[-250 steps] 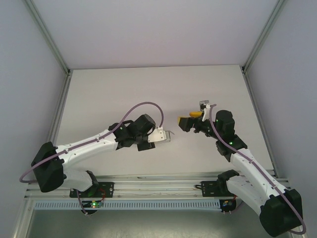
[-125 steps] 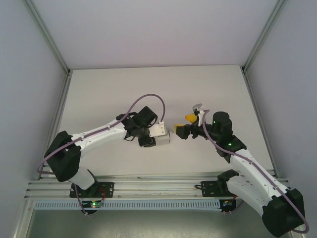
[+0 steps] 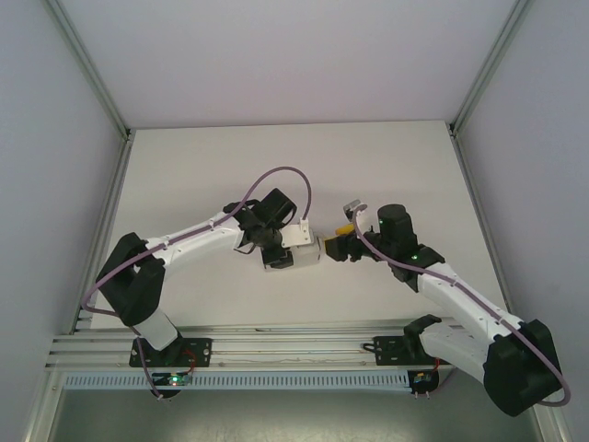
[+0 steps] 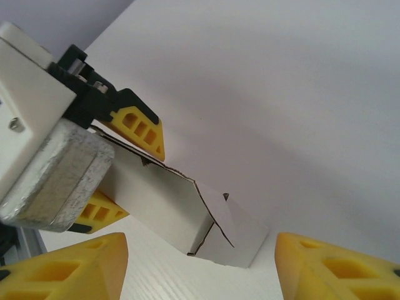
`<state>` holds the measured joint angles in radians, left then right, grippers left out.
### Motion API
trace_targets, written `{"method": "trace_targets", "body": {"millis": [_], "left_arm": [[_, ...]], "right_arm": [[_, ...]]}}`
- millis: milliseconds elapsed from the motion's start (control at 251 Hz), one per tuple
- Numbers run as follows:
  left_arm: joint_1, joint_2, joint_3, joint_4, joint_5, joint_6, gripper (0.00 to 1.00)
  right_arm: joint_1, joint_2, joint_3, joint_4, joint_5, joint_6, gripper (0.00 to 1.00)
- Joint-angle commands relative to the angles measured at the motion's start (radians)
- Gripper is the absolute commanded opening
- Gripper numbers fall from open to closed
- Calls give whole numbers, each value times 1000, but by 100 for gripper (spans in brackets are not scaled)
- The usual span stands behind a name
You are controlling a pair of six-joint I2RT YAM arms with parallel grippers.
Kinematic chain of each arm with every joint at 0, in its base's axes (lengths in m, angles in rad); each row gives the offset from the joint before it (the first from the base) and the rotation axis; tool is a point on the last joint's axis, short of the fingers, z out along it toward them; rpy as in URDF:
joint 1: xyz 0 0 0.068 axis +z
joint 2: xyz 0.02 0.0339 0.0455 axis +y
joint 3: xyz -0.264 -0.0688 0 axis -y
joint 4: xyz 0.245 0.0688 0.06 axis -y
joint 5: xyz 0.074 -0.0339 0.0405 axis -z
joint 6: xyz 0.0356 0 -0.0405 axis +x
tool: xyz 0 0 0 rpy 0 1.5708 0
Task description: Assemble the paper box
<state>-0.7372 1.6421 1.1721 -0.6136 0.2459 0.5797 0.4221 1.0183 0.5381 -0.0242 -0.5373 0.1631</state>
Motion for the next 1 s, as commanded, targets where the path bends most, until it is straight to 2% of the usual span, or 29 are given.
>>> {"method": "trace_targets", "body": {"millis": [0,76,666,766,998], "left_arm": [[10,26,-6,-39,7,10,53],[10,15,-18,-25,7,18,53],[10,1,-34,-17,9,21,53],[10,3,-31,-20,10,20,52],[10,8,-29,-5,0,8,51]], "right_arm": [[25,25,46,-12,42,-41,62],[44,43,65,-32,66,-72,60],[77,167,126,-48,109,-95,23],[81,181,138,-52,93,-83,14],[108,176,155,-75,67,3,3]]}}
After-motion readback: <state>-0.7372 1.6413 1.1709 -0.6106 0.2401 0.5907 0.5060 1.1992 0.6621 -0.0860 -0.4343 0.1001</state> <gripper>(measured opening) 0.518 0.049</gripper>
